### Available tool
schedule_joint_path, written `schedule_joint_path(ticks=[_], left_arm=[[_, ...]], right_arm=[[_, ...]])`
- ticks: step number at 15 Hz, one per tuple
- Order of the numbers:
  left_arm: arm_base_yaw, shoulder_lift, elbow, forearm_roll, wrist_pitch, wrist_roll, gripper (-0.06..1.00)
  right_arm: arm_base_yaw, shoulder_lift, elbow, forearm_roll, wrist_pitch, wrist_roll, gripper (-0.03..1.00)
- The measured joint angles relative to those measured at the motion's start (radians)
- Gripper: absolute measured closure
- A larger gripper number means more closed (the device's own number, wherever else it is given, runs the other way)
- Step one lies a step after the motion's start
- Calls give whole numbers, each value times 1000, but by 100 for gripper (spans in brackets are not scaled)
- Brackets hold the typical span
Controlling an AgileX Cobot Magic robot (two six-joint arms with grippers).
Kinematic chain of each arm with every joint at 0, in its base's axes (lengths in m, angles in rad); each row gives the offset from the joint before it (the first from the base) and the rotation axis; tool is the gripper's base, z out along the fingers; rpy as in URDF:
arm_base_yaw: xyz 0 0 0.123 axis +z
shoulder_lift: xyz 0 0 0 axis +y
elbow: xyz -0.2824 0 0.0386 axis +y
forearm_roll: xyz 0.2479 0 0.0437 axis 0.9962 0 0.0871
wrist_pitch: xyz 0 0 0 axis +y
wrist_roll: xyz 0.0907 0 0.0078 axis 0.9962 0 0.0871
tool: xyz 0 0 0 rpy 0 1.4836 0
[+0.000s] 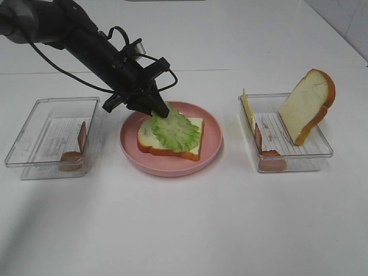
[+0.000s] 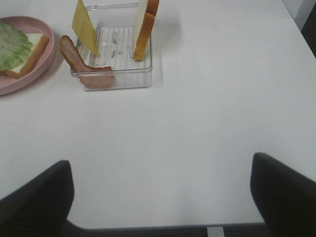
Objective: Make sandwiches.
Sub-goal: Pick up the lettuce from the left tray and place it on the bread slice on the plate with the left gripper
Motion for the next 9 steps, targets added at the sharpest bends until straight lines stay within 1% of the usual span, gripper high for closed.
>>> schedule_joint_path(ticks=[1, 3, 4, 5, 7, 9], left_arm=[[0, 0, 0, 2, 0, 0, 61], [0, 0, -4, 3, 2, -10, 37], [0, 0, -16, 8, 7, -24, 29], [0, 0, -40, 16, 29, -55, 25], [0, 0, -88, 55, 65, -114, 24], [-1, 0, -188, 173, 76, -222, 24]], right_arm=[[0, 0, 0, -1, 0, 0, 3], [0, 0, 0, -1, 0, 0, 3], [0, 0, 0, -1, 0, 0, 3], [0, 0, 0, -1, 0, 0, 3], [0, 0, 0, -1, 0, 0, 3], [0, 0, 0, -1, 0, 0, 3]])
